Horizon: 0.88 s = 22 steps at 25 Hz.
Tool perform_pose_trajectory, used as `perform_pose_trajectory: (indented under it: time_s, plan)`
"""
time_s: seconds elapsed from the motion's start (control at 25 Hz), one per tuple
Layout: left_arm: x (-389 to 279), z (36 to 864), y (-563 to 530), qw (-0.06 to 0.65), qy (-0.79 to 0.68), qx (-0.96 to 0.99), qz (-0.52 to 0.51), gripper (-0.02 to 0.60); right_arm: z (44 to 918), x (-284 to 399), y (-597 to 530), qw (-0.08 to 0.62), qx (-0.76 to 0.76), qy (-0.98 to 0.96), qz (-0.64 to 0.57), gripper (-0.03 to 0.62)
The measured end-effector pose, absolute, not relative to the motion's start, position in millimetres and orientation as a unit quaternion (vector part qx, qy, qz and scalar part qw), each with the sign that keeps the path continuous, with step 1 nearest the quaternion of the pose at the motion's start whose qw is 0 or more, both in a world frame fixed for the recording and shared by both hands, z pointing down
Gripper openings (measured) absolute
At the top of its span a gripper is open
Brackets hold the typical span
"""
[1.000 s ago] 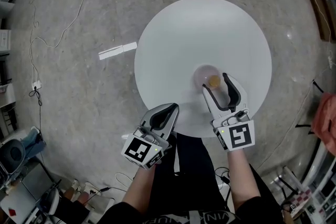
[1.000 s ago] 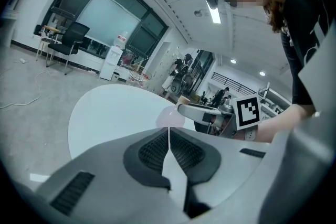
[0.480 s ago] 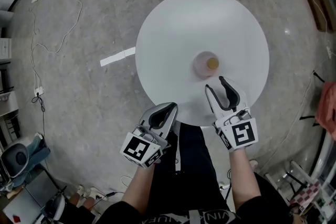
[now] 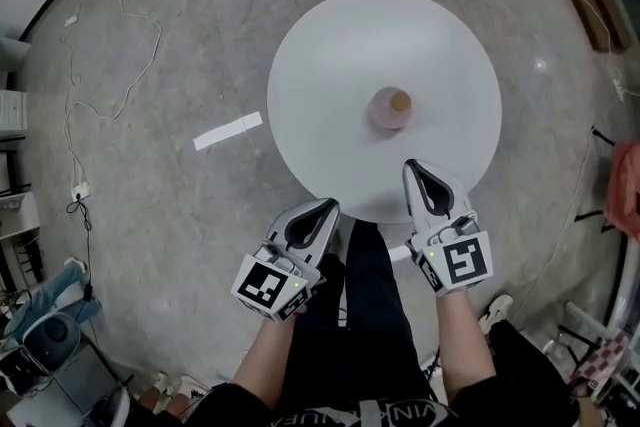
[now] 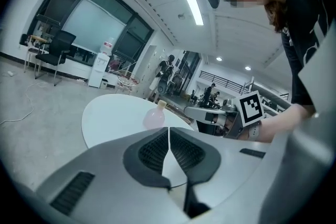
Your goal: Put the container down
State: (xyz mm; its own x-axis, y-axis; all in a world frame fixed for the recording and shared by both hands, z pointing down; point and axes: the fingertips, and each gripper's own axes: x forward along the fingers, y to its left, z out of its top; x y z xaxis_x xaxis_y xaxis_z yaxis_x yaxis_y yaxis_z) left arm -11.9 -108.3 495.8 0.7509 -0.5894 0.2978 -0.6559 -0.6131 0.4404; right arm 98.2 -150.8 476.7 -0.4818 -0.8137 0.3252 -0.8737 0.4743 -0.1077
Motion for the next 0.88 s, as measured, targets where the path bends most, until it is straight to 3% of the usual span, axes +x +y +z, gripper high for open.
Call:
perform_pose_trajectory:
  time_s: [0.88]
  plan:
    - [-16.6, 407.8, -64.0, 0.204, -0.304, 0.930, 0.022, 0.015, 394.6, 74.0, -55.1, 0.066, 0.522, -0.843, 0.114, 0.006]
